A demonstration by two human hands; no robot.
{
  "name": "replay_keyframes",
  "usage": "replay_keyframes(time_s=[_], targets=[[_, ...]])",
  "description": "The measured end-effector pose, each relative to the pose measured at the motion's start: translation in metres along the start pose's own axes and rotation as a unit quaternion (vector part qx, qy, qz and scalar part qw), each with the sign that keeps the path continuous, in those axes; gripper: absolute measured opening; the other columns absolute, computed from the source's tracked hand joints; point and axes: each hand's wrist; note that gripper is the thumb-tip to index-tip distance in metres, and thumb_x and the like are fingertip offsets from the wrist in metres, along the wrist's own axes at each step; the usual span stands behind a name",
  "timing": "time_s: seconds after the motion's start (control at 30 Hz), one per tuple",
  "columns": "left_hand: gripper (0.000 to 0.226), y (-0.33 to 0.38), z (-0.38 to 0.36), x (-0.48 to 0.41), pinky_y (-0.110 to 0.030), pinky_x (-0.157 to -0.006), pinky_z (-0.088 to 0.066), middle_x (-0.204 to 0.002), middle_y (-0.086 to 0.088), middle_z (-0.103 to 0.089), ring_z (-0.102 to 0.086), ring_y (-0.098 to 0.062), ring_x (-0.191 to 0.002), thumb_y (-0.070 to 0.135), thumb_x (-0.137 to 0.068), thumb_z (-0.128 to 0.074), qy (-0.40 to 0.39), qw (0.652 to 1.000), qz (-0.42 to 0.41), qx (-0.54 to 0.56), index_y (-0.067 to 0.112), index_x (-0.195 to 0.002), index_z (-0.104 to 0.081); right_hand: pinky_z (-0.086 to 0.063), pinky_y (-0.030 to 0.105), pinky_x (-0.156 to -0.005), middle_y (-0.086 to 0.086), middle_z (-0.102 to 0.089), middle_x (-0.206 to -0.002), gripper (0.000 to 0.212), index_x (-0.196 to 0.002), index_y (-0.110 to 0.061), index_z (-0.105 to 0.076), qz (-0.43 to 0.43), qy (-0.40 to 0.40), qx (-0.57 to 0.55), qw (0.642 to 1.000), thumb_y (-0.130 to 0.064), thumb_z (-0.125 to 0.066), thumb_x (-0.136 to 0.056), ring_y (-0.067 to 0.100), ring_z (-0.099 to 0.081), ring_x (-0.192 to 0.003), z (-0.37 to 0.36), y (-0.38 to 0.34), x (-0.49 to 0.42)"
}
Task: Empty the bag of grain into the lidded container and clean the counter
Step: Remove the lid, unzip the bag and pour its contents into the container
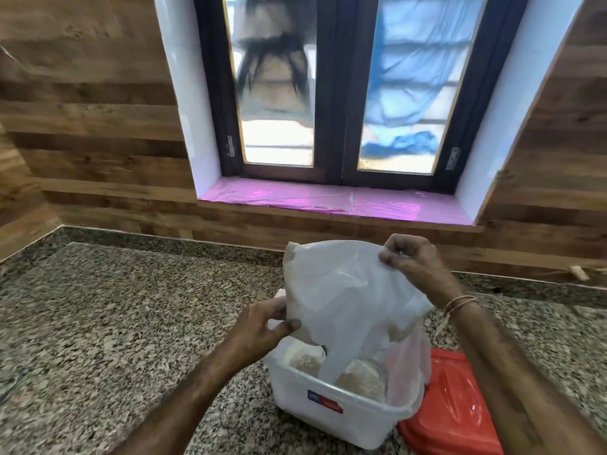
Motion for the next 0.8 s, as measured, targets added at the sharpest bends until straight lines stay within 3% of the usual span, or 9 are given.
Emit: replay_keyframes(time_s=[0.07, 0.13, 0.2, 0.33, 0.43, 0.57, 0.67, 0.8], targets=[[0.027, -0.006, -0.005, 0.002, -0.037, -0.085, -0.056, -0.106, 0.017, -0.072, -0.064, 0.002, -0.102, 0.048, -0.085, -0.075, 0.015, 0.999, -0.02, -0.028, 0.037, -0.109, -0.072, -0.045, 0.034, -0.072, -0.002, -0.062, -0.07, 0.019, -0.073, -0.014, -0.067, -0.001, -0.02, 0.003, 1.0, -0.028, -0.075, -0.084, 0.011, -0.054, -0.072, 0.0, -0.001, 0.001], [0.036, -0.013, -0.008, 0.003, -0.033, -0.079, -0.05, -0.106, 0.011, -0.066, -0.057, -0.007, -0.101, 0.061, -0.075, -0.075, 0.022, 0.996, -0.027, -0.082, 0.035, -0.099, -0.072, -0.046, 0.034, -0.073, -0.001, -0.064, -0.071, 0.018, -0.074, -0.013, -0.067, -0.002, -0.032, 0.002, 0.999, -0.023, -0.075, -0.086, 0.01, -0.056, -0.073, 0.0, -0.001, 0.001], [0.035, -0.016, -0.008, 0.0, -0.034, -0.084, -0.045, -0.11, 0.014, -0.062, -0.05, -0.01, -0.107, 0.064, -0.074, -0.075, 0.042, 0.992, -0.063, -0.103, 0.036, -0.096, -0.075, -0.048, 0.034, -0.074, -0.001, -0.065, -0.071, 0.017, -0.075, -0.011, -0.067, -0.006, -0.023, -0.003, 1.0, -0.018, -0.075, -0.088, 0.01, -0.056, -0.073, 0.001, -0.001, 0.002], [0.026, -0.012, -0.005, 0.002, -0.035, -0.103, -0.04, -0.13, 0.028, -0.056, -0.045, -0.003, -0.131, 0.05, -0.084, -0.076, 0.047, 0.99, -0.108, -0.081, 0.038, -0.107, -0.078, -0.048, 0.033, -0.074, -0.002, -0.065, -0.071, 0.018, -0.075, -0.011, -0.068, -0.013, -0.017, -0.002, 1.0, -0.018, -0.074, -0.09, 0.01, -0.056, -0.072, 0.002, -0.002, -0.001], [0.028, -0.016, -0.007, 0.005, -0.041, -0.106, -0.043, -0.128, 0.022, -0.064, -0.052, -0.003, -0.125, 0.053, -0.082, -0.075, 0.065, 0.987, -0.116, -0.084, 0.036, -0.104, -0.077, -0.048, 0.035, -0.073, -0.001, -0.065, -0.071, 0.017, -0.075, -0.012, -0.068, -0.016, -0.027, -0.001, 1.0, -0.019, -0.073, -0.091, 0.012, -0.057, -0.073, 0.001, -0.003, -0.003], [0.048, -0.016, -0.008, 0.008, -0.042, -0.109, -0.028, -0.12, 0.02, -0.066, -0.044, -0.003, -0.12, 0.072, -0.074, -0.068, 0.066, 0.973, -0.114, -0.19, 0.037, -0.106, -0.076, -0.045, 0.035, -0.074, 0.003, -0.062, -0.072, 0.019, -0.077, -0.005, -0.066, -0.019, -0.049, -0.026, 0.998, -0.015, -0.071, -0.093, 0.015, -0.053, -0.073, 0.005, -0.004, -0.002], [0.036, -0.011, -0.006, 0.006, -0.046, -0.105, -0.035, -0.13, 0.02, -0.064, -0.041, -0.006, -0.127, 0.063, -0.076, -0.072, 0.067, 0.973, -0.139, -0.171, 0.035, -0.098, -0.079, -0.043, 0.036, -0.071, 0.002, -0.061, -0.069, 0.02, -0.073, -0.008, -0.065, -0.026, -0.027, -0.033, 0.999, -0.014, -0.073, -0.091, 0.014, -0.052, -0.07, 0.004, -0.002, -0.004], [0.039, -0.025, -0.002, 0.01, -0.045, -0.089, -0.05, -0.099, 0.018, -0.071, -0.06, -0.005, -0.099, 0.068, -0.081, -0.067, 0.083, 0.988, -0.105, -0.072, 0.032, -0.086, -0.079, -0.043, 0.032, -0.065, -0.001, -0.062, -0.061, 0.023, -0.067, -0.013, -0.066, -0.045, 0.03, -0.008, 0.999, -0.015, -0.075, -0.088, 0.011, -0.052, -0.061, -0.002, 0.0, -0.008]])
Point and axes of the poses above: each hand's wrist, its own x-axis away from the middle knuckle, its own z-axis out of the back of the hand, y = z × x
